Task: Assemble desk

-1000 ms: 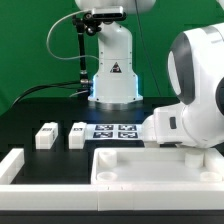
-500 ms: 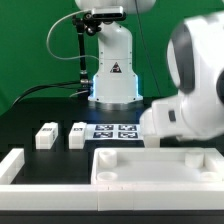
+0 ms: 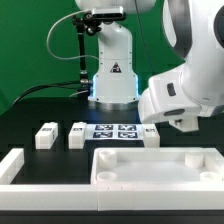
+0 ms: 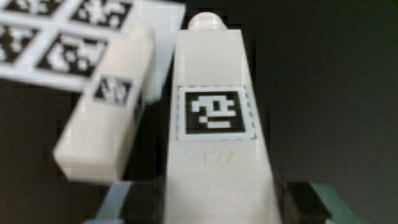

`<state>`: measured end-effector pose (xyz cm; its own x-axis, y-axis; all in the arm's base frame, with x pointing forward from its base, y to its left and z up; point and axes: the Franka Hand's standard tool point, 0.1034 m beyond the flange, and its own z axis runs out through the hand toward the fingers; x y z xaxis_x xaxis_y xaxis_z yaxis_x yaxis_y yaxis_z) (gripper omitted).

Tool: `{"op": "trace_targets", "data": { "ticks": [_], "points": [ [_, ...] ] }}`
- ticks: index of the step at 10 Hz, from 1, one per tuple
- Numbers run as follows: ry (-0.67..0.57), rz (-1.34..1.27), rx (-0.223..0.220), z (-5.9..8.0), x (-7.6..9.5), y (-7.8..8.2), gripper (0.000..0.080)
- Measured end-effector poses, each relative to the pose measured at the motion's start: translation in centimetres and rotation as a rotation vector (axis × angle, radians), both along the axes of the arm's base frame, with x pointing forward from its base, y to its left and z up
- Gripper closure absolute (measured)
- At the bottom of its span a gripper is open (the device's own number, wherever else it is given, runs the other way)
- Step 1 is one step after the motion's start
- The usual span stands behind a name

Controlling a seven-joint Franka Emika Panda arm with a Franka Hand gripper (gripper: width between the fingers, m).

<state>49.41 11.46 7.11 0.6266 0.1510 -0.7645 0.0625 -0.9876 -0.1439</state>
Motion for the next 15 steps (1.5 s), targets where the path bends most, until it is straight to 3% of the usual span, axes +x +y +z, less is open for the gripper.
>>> {"op": "trace_targets", "data": {
  "ticks": [1, 2, 3, 4, 5, 6, 7, 11, 13, 15],
  "points": [
    [-0.078, -0.006, -0.002, 0.8, 0.4, 0.0, 0.0512],
    [-0.16, -0.009, 0.004, 0.8, 0.8, 0.1, 0.0512],
    [-0.216, 0.021, 0.032, 2.7, 2.1, 0.0, 0.0511],
    [-0.291, 0.039, 0.06, 5.9, 4.9, -0.3, 0.0511],
    [-0.362, 0.039, 0.066, 8.2, 6.4, -0.6, 0.0511],
    [-0.397, 0.034, 0.062, 9.2, 6.8, -0.3, 0.0511],
    [-0.48, 0.002, 0.045, 8.3, 7.2, 0.4, 0.0511],
    [-0.749, 0.014, 0.068, 8.7, 8.5, -0.3, 0.0511],
    [-0.866, 0.05, 0.101, 11.1, 12.4, -1.6, 0.0511],
    [-1.028, 0.045, 0.107, 12.6, 14.8, -1.2, 0.0511]
  ]
}}
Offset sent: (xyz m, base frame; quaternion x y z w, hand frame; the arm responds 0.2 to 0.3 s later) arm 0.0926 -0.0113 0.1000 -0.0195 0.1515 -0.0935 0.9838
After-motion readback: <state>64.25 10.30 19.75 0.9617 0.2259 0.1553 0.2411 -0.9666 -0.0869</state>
